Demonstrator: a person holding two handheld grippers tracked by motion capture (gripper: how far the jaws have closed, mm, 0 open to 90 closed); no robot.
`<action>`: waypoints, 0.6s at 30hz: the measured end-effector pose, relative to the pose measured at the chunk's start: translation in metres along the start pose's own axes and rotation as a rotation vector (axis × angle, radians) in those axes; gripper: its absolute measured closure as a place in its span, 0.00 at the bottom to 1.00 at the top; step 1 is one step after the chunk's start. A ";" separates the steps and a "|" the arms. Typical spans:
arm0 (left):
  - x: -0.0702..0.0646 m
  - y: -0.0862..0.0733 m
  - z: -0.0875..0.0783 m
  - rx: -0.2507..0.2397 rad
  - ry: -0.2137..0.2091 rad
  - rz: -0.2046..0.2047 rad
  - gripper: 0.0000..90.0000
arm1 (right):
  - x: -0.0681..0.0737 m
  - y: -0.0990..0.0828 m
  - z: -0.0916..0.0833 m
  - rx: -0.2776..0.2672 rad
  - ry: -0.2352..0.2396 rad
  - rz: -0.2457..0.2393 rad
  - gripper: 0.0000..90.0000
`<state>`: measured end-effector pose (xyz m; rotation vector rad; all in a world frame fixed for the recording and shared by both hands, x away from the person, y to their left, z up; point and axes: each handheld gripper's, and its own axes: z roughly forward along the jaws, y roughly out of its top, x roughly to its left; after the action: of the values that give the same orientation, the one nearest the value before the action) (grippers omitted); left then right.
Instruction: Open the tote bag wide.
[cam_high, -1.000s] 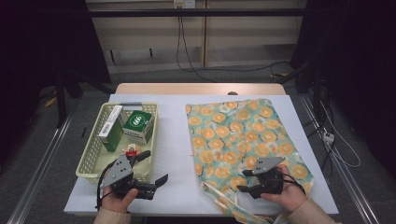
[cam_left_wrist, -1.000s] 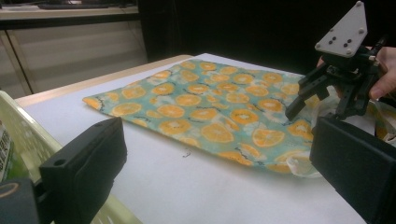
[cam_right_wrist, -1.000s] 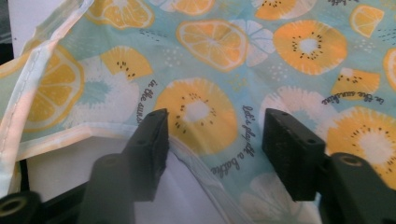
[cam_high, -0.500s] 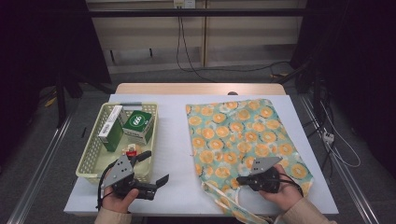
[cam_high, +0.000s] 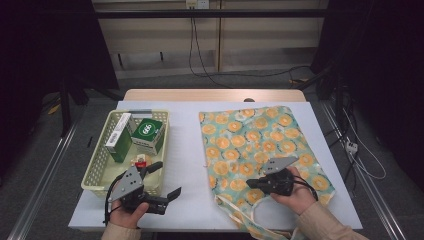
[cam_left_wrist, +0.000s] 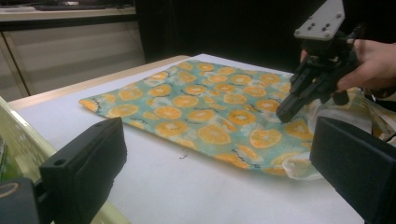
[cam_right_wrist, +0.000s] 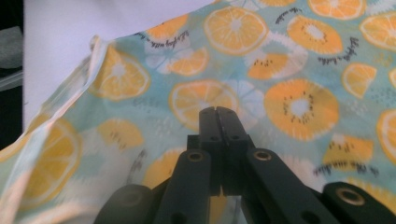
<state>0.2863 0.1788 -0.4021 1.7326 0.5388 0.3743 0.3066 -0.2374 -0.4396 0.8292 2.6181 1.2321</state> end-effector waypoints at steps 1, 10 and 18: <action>0.000 0.000 0.000 0.002 0.000 0.002 0.04 | 0.001 -0.004 -0.005 -0.004 -0.034 0.014 0.71; -0.002 0.001 0.002 0.005 0.006 0.003 0.04 | 0.005 -0.037 -0.024 0.065 -0.095 -0.020 0.48; -0.002 0.001 0.003 0.008 0.002 0.006 0.04 | 0.006 -0.036 -0.017 0.043 -0.059 -0.011 0.82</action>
<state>0.2863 0.1752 -0.4019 1.7423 0.5368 0.3785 0.2802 -0.2642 -0.4544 0.8443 2.6073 1.1355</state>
